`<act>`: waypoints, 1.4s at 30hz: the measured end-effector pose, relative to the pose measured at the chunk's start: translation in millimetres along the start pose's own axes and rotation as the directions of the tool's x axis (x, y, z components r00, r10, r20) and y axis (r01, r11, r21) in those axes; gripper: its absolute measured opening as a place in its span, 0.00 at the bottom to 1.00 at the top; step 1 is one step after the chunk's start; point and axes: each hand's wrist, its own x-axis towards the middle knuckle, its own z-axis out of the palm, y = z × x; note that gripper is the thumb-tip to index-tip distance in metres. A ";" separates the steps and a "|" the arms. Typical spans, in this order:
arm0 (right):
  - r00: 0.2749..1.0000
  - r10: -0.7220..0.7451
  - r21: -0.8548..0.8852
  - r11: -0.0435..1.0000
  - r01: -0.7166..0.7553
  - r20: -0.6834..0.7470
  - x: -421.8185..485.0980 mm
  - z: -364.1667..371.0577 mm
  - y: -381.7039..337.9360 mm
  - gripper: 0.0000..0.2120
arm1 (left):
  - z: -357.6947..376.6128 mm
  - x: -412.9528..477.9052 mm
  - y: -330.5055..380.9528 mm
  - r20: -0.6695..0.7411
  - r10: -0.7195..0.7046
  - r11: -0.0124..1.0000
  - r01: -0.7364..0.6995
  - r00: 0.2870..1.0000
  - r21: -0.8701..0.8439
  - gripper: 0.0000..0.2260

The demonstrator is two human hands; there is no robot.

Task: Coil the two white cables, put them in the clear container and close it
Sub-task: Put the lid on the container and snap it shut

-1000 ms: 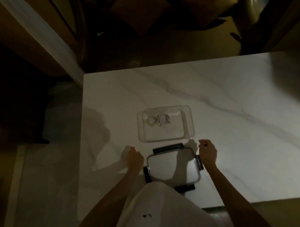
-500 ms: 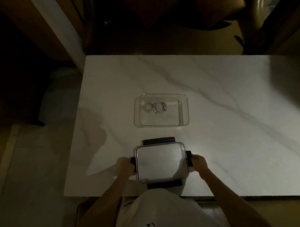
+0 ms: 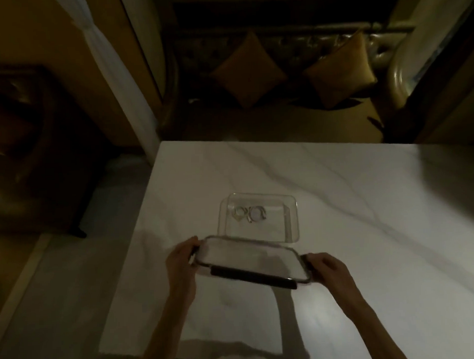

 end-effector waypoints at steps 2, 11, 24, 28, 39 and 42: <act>0.997 -0.073 0.002 0.997 0.073 0.004 16.4 -1.4 -17.1 0.07 | 26.7 17.1 12.3 0.067 0.087 0.995 -0.090 0.994 0.043 0.04; 0.944 -0.065 -0.202 0.979 -0.001 -0.325 149.6 -12.7 -29.0 0.15 | 104.3 121.9 -1.0 0.271 0.048 0.826 -0.191 0.961 0.530 0.14; 0.923 0.036 -0.264 0.953 -0.147 -0.383 200.3 2.7 23.6 0.10 | 125.4 184.2 -52.3 0.122 0.045 0.667 -0.121 0.992 0.735 0.06; 0.932 0.053 -0.300 0.939 -0.169 -0.358 205.1 -1.3 32.0 0.11 | 125.5 186.5 -55.5 0.109 -0.065 0.695 -0.033 0.992 0.718 0.07; 0.919 0.102 -0.359 0.899 -0.249 -0.381 206.5 6.1 28.6 0.13 | 115.9 191.6 -55.0 0.156 -0.182 0.671 0.007 0.971 0.741 0.11; 0.910 -0.024 -0.544 0.808 -0.226 -0.414 207.0 5.9 21.8 0.18 | 109.1 195.3 -58.5 0.078 -0.111 0.606 0.006 0.991 0.796 0.11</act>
